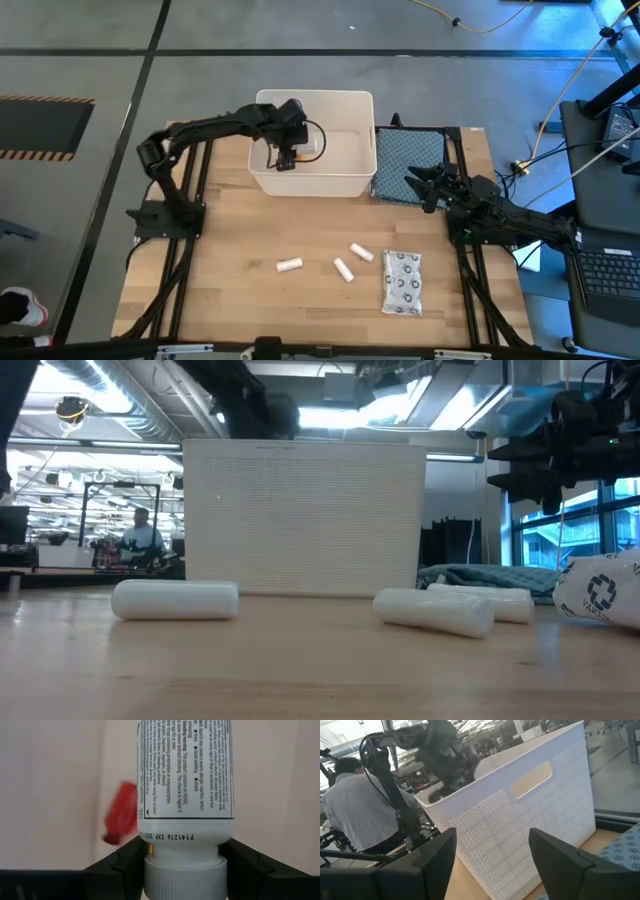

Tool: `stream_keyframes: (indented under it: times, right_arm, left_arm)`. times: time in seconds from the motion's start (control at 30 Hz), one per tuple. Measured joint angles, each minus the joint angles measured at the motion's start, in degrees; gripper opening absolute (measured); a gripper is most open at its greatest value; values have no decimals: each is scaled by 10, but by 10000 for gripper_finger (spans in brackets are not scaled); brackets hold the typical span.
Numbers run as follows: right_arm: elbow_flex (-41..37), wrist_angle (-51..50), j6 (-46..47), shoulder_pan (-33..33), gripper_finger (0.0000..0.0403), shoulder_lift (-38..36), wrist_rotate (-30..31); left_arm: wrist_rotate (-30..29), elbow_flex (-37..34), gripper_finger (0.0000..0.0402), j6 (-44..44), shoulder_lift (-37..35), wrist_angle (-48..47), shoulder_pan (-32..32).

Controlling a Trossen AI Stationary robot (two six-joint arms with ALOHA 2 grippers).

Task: Pick & place medical supplies in basket/bin
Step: Put the white medicine bottle into the white bin

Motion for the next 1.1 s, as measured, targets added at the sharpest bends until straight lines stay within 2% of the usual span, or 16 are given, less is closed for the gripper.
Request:
stream_keyframes:
  times: [0.47, 0.67, 1.1]
  right_arm:
    - [0, 0, 1, 0, 251, 0, 0]
    - [0, 0, 1, 0, 251, 0, 0]
    - [0, 0, 1, 0, 251, 0, 0]
  left_arm:
    - [-9, 0, 199, 24, 110, -31, 0]
    - [-40, 0, 202, 24, 124, -42, 0]
    - [-58, 0, 219, 24, 124, -53, 0]
